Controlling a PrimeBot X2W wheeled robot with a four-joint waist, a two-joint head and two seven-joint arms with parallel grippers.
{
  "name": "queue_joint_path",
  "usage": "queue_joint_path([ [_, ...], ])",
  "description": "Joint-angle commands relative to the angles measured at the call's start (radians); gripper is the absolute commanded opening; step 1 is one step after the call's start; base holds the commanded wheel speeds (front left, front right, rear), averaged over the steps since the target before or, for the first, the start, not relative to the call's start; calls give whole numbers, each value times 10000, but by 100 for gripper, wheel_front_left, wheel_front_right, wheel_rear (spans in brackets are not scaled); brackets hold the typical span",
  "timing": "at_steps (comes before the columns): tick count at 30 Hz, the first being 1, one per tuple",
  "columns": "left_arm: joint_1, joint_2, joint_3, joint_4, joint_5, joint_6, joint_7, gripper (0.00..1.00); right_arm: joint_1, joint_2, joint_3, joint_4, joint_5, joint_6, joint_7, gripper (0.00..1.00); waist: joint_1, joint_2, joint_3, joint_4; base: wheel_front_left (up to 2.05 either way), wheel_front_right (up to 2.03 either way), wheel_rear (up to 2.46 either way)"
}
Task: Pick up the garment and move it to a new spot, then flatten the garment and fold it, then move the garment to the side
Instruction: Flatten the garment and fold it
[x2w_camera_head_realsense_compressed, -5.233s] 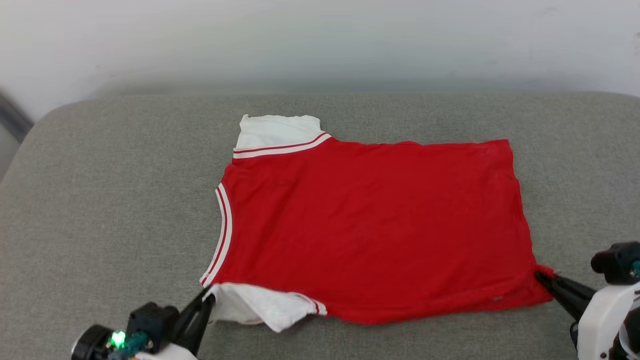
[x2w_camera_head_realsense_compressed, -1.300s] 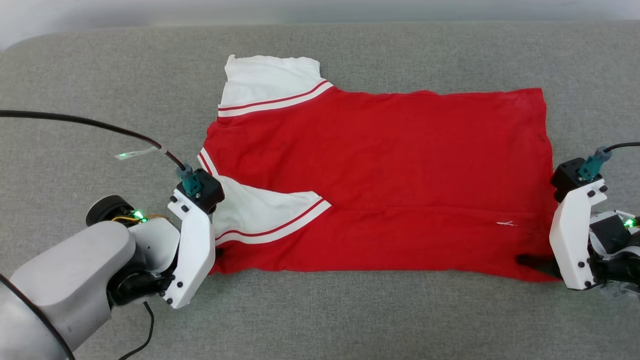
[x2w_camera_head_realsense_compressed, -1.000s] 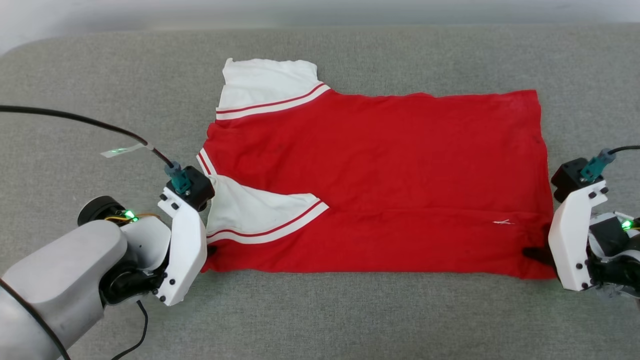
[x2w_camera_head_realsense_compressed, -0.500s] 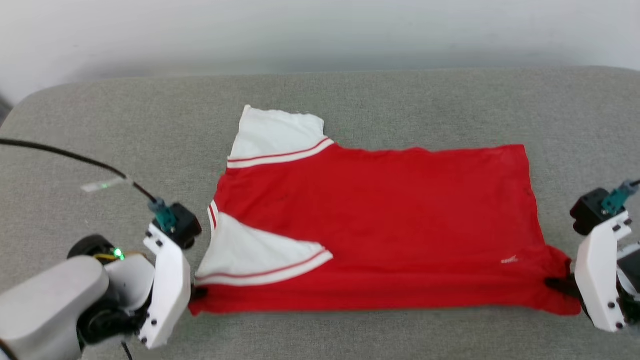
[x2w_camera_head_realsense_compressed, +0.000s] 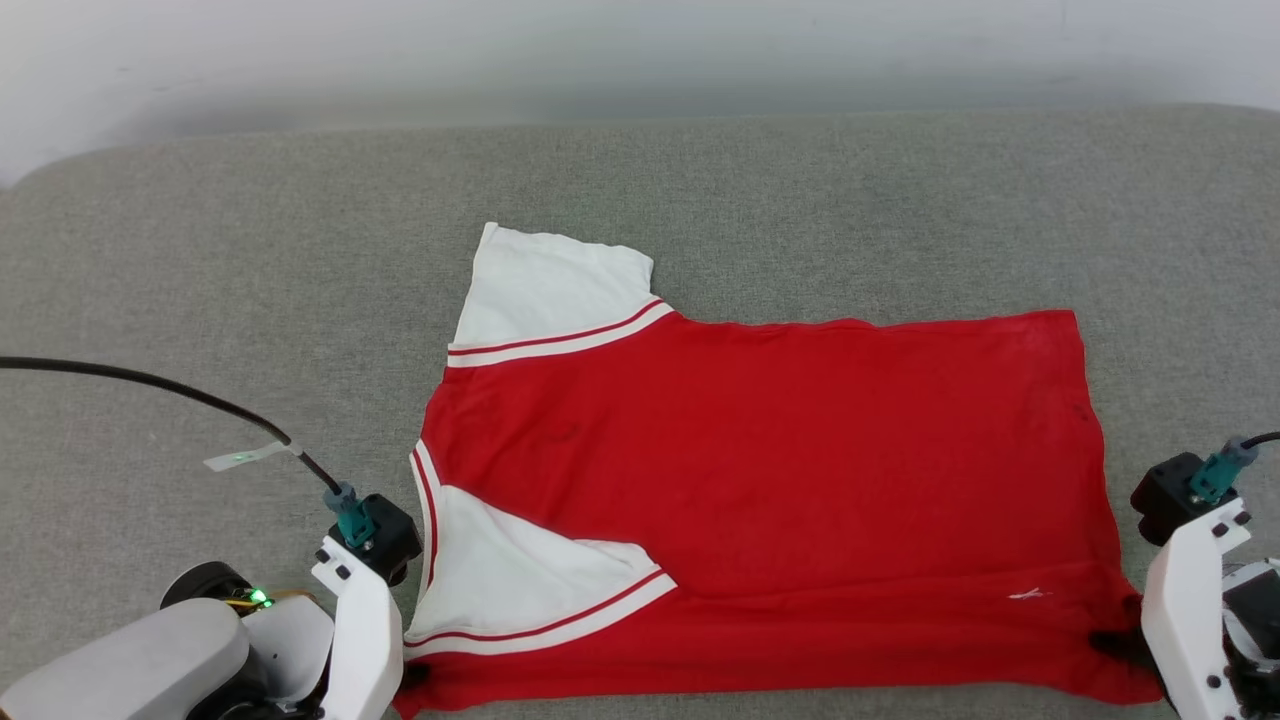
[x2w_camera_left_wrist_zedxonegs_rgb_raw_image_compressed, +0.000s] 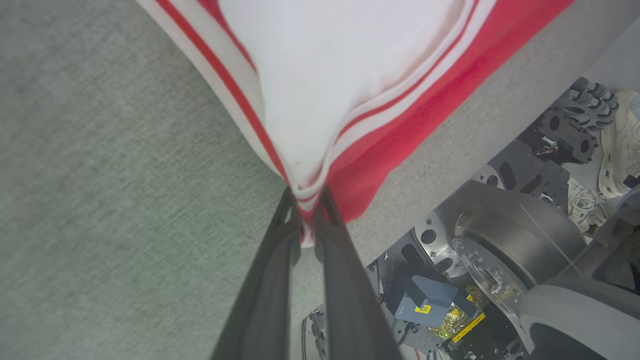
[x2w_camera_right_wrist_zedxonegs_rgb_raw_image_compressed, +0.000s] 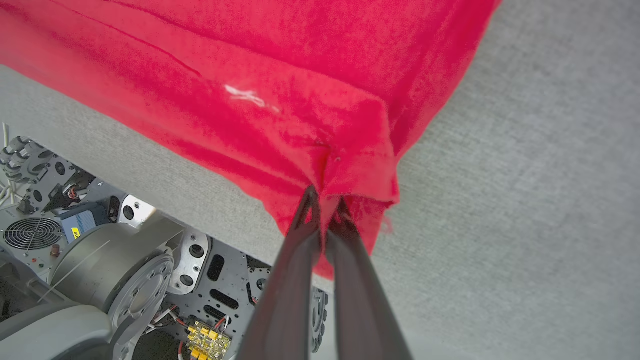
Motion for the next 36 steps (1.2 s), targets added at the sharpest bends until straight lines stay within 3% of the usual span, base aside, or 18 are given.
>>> queue_joint_path([
  [1, 110, -104, -7, 168, 25, 28, -58, 0, 15, 206, 55, 196, -128, -4, 2, 0, 0, 0, 81, -17, 0, 0, 0],
  [4, 122, -290, -32, 493, 52, -56, -37, 0, -87, 504, 152, 586, -349, -4, -134, 12, 0, 0, 128, 0, 0, 0, 0],
  [5, 150, -343, -3, 584, -50, -48, -58, 0, -100, 597, 158, 708, -346, -4, -217, 29, 0, 0, 121, 8, 0, 0, 0],
  [6, 164, -352, 29, 625, -115, -58, -44, 37, -120, 676, 143, 793, -345, -4, -314, 80, 0, 0, 104, 15, 0, 0, 0],
  [7, 115, -335, 114, 660, -103, -11, -152, 100, -149, 732, 124, 840, -387, -4, -438, 100, 0, 0, 85, 20, 0, 0, 0],
  [12, -238, -94, 438, 517, 8, -25, -575, 100, -309, 731, -55, 568, -576, -4, -1446, 100, 0, 0, -112, 43, 0, 0, 0],
  [21, -1243, 522, 1362, 238, 407, 175, -1326, 100, -491, 1184, -1148, -186, -1700, -5, -4654, 100, 0, 0, -364, -56, 0, 0, 0],
  [30, -2832, 25, 2295, 1230, 1430, 592, -2575, 100, 113, 2876, -3052, -893, -3974, -4, -7704, 100, 0, 0, 123, -486, 0, 0, 0],
  [36, -3942, -437, 2521, 2121, 1512, 455, -2155, 100, 834, 4072, -3931, -1950, -5403, -4, -9075, 100, 0, 0, 923, -925, 0, 0, 0],
])
